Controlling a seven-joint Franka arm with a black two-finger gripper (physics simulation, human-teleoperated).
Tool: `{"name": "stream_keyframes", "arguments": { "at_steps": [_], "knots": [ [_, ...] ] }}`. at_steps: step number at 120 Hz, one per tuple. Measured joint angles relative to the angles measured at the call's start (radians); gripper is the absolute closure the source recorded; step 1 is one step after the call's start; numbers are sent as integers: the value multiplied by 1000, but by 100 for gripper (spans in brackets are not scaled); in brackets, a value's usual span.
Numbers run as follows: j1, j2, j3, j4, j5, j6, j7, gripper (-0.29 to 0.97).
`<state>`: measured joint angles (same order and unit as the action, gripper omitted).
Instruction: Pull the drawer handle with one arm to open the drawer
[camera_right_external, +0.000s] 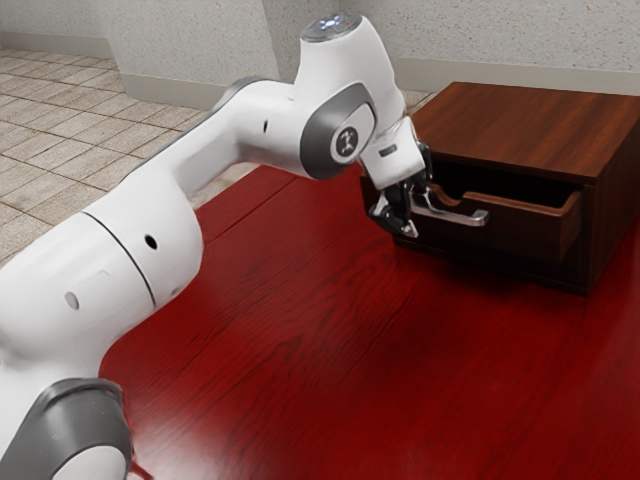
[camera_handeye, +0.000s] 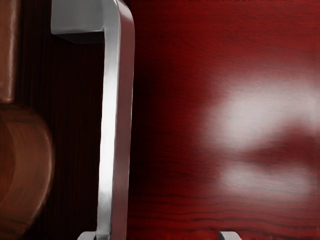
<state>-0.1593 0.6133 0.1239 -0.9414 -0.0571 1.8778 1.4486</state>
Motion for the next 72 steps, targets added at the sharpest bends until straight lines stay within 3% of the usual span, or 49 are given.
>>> {"name": "stream_keyframes", "arguments": {
  "at_steps": [12, 22, 34, 48, 72],
  "knots": [
    [-4, -29, 2, -37, -1, -5, -12, 51],
    [-8, -48, 4, -68, -1, -6, -22, 40],
    [-11, -75, 4, -102, -1, -6, -35, 50],
    [-15, -106, 3, -155, -1, -2, -49, 37],
    [-26, -164, 10, -214, 1, 1, -72, 54]
  ]
}}
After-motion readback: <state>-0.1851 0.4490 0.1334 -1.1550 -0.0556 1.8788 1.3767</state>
